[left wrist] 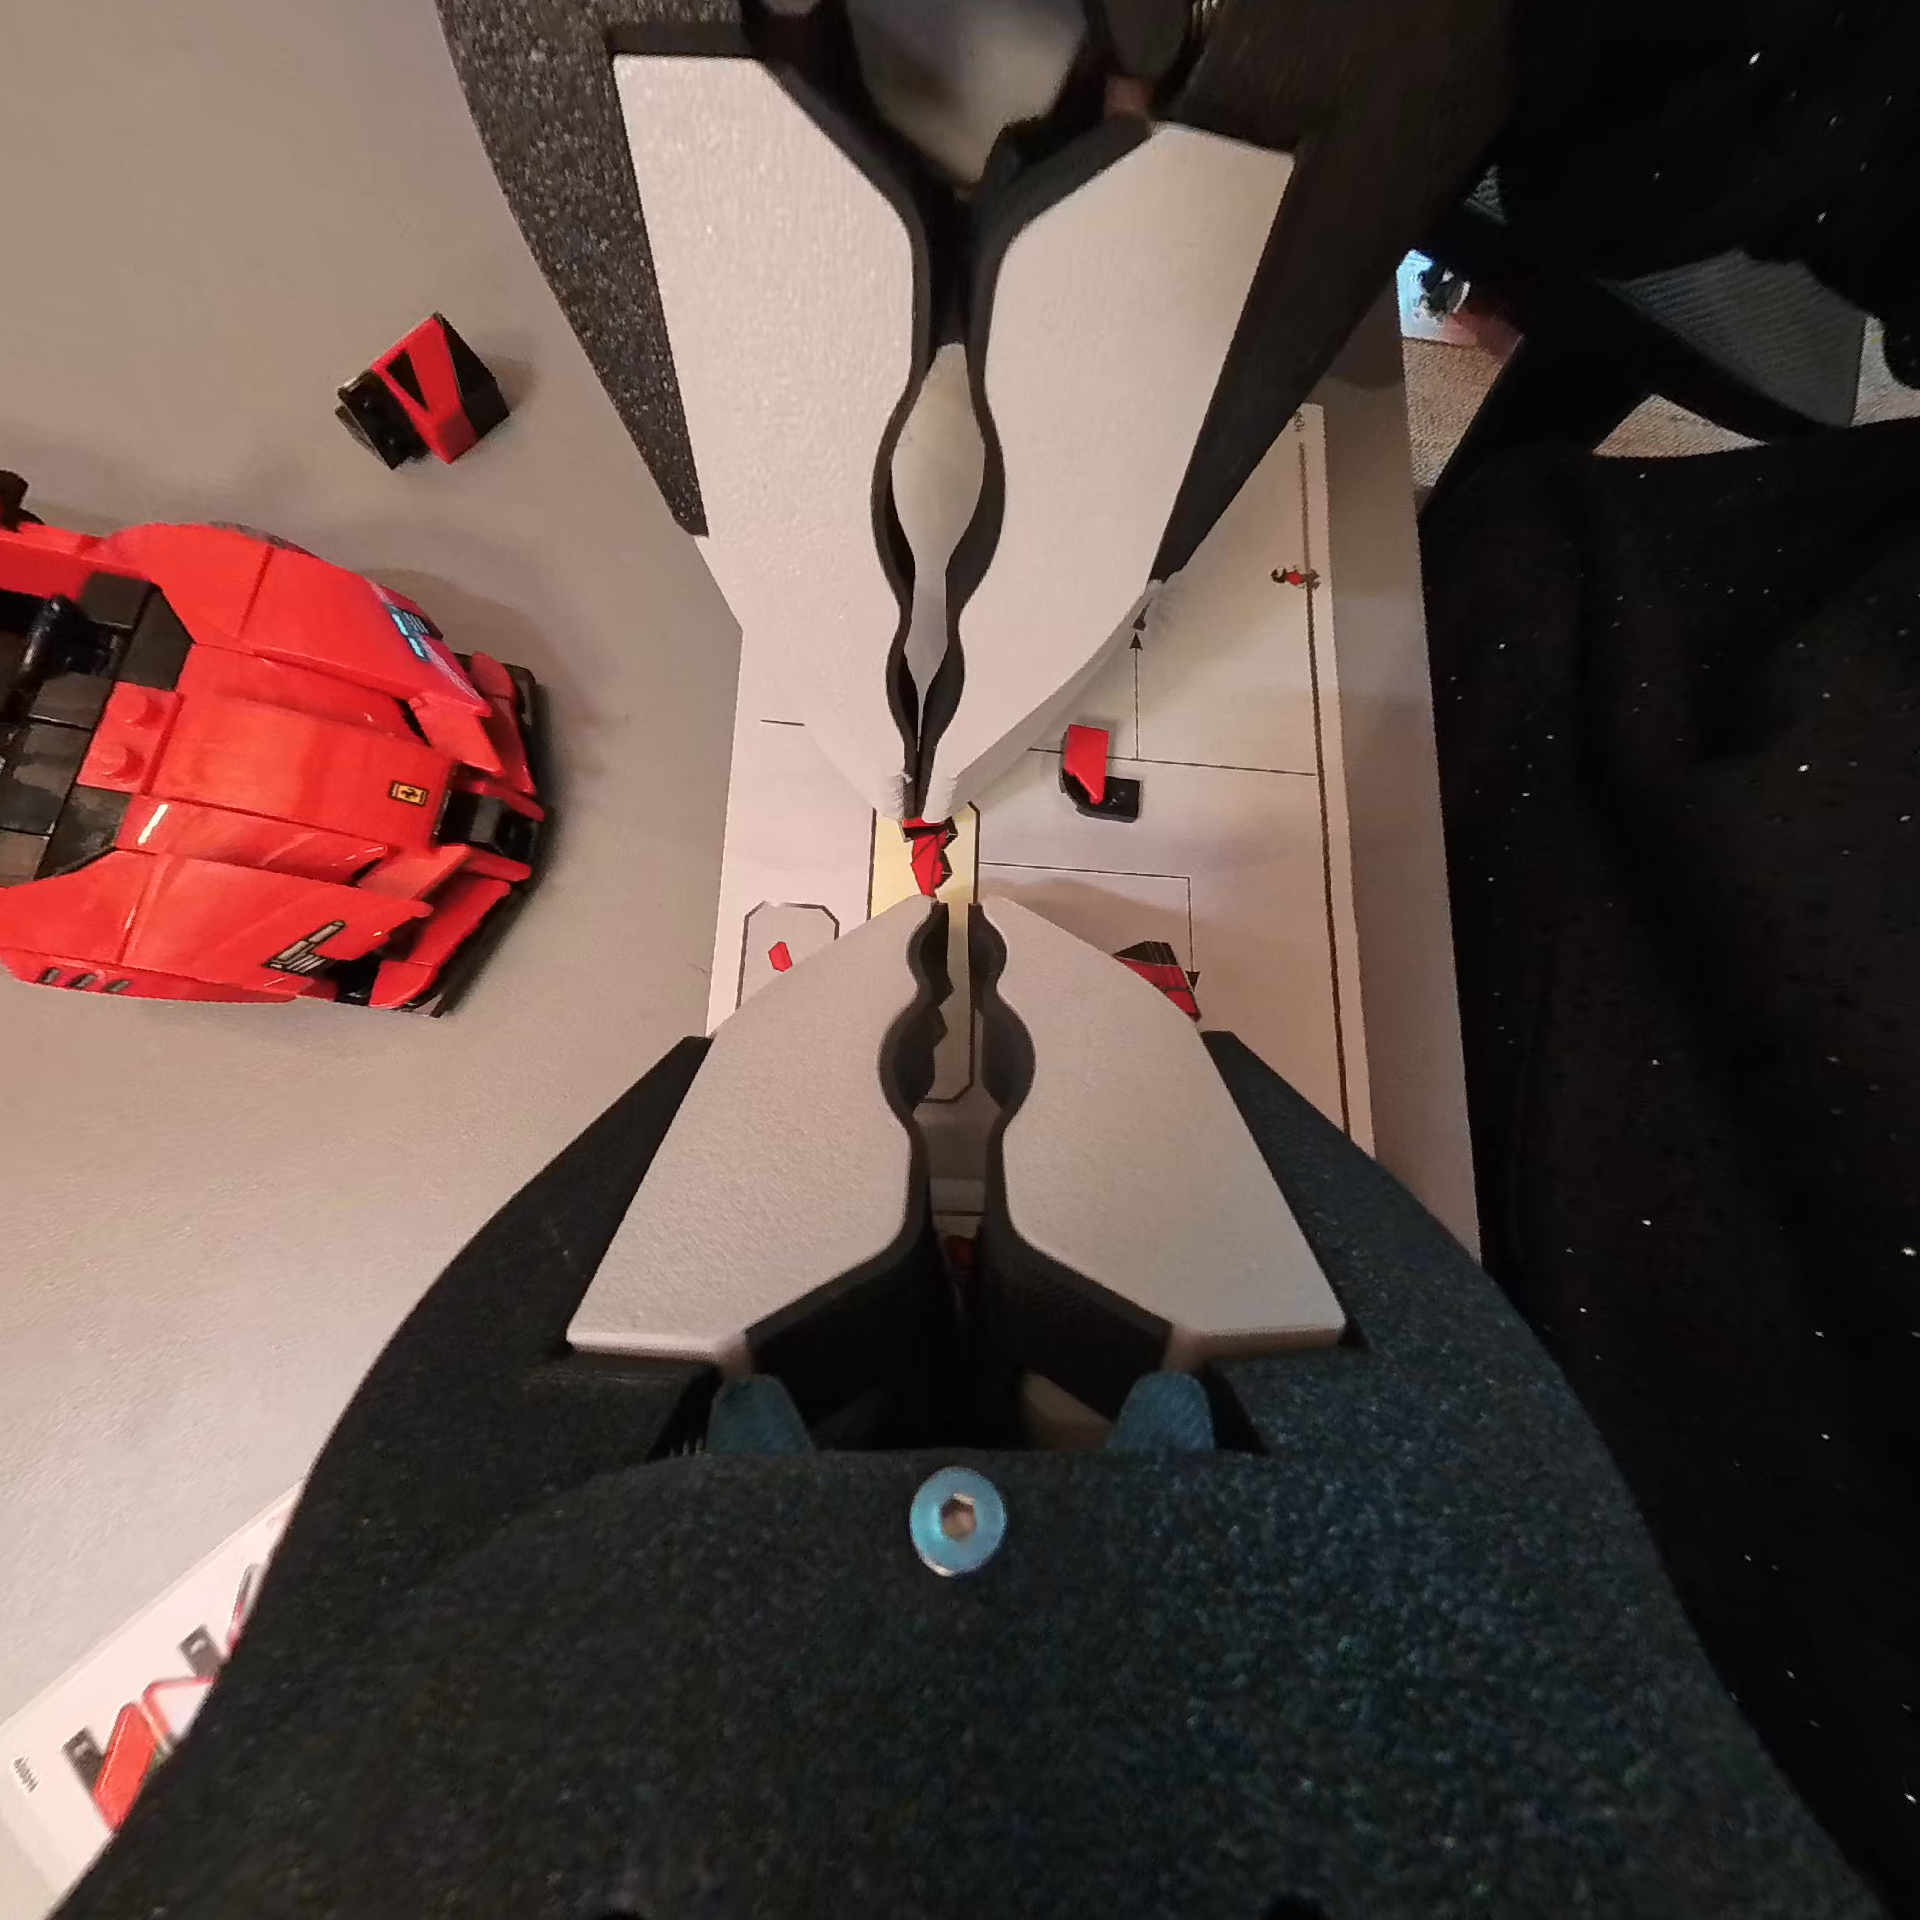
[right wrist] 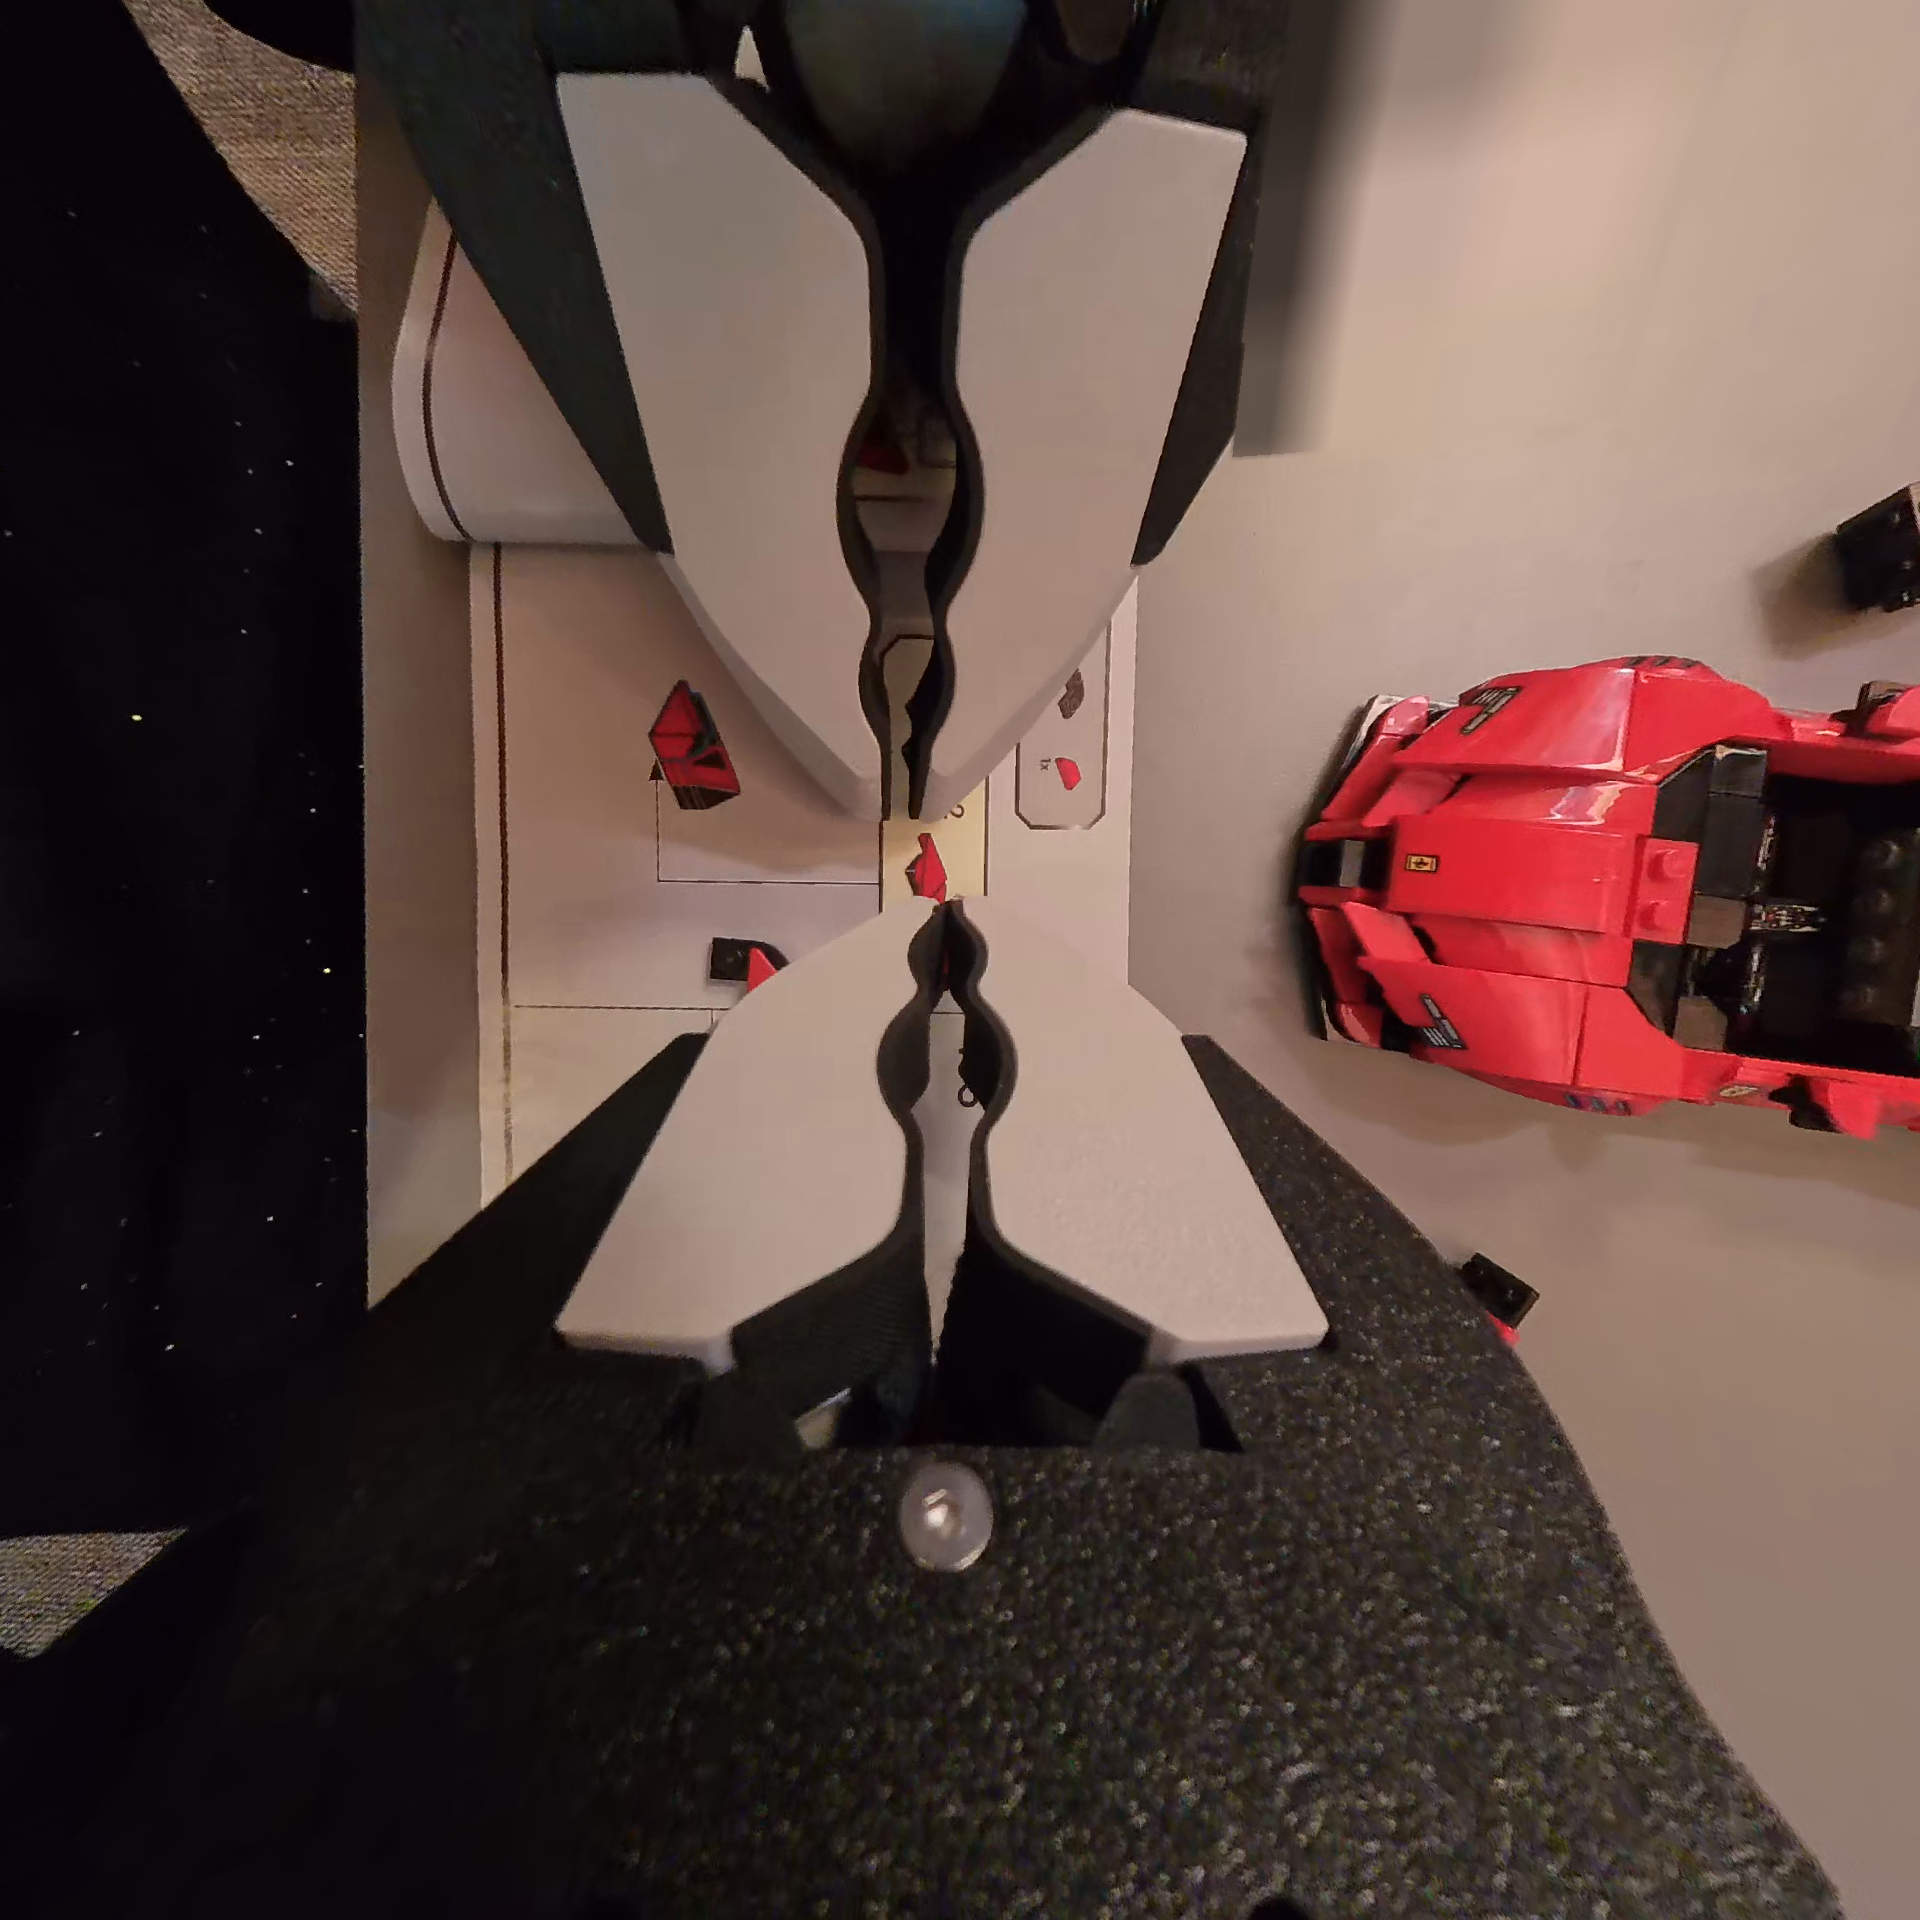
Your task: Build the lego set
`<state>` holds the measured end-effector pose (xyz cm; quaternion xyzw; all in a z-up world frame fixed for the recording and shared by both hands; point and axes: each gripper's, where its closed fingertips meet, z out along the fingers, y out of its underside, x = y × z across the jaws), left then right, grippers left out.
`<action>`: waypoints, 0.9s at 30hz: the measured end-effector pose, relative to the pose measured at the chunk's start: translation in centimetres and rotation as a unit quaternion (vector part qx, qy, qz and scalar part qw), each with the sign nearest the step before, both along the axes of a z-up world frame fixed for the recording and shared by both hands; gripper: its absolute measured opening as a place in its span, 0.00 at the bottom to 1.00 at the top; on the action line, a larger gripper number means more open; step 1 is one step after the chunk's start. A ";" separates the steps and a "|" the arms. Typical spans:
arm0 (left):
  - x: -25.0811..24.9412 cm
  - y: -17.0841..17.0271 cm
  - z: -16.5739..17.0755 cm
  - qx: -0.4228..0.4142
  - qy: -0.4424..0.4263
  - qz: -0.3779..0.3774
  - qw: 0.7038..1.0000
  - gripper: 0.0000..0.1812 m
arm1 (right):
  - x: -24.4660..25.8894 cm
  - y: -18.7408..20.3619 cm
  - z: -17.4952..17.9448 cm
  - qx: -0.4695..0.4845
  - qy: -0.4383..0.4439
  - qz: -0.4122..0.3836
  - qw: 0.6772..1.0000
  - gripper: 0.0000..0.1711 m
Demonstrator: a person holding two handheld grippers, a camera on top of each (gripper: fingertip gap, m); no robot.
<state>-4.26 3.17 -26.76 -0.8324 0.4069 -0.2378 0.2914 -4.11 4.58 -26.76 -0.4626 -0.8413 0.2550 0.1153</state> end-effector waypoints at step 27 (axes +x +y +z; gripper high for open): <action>-1.7 -0.4 1.4 0.008 -0.052 0.044 0.998 0.00 | 0.1 -0.2 -0.3 0.131 -0.085 0.161 0.974 0.00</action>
